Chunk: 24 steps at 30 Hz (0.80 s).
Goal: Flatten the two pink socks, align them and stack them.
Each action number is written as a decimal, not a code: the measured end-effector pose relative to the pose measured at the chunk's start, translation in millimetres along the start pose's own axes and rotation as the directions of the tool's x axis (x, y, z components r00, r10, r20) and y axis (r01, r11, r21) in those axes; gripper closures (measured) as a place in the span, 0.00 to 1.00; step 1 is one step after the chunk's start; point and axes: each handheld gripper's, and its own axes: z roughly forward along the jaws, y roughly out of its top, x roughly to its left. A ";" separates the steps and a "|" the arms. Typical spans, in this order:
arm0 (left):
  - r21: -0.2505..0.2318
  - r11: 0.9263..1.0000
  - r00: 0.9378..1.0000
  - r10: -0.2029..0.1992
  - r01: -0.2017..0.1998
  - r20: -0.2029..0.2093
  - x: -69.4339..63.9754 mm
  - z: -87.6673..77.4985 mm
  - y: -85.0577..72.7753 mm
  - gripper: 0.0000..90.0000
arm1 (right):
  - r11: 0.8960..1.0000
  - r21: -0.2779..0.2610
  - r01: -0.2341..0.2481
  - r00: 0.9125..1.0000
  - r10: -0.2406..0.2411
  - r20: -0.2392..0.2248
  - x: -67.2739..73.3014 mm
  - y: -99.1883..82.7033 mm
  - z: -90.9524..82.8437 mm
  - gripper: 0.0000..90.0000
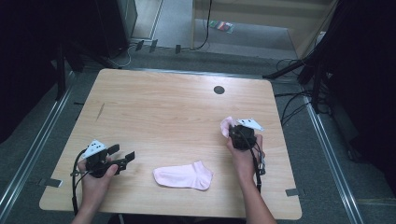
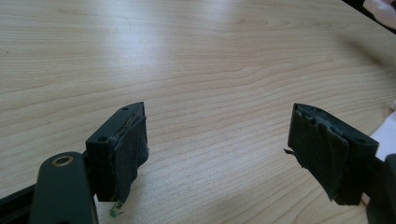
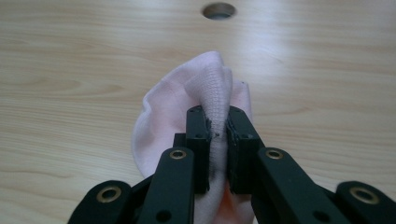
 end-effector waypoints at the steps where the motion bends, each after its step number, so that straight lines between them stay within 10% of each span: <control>1: 0.000 1.000 1.000 0.000 0.000 0.000 -0.1 0.1 0.0 0.22 | 1.000 -0.003 0.003 1.000 -0.003 -0.014 7.1 3.0 -3.1 0.91; 11: 0.004 1.000 1.000 0.014 -0.014 -0.002 -0.8 0.0 0.1 0.22 | 0.993 0.016 0.118 0.985 -0.115 -0.126 101.4 5.5 -6.9 0.91; 24: 0.008 0.999 0.999 0.032 -0.032 0.002 -2.5 0.5 0.1 0.22 | 0.988 0.094 0.119 0.976 -0.100 -0.192 153.1 -22.2 15.9 0.80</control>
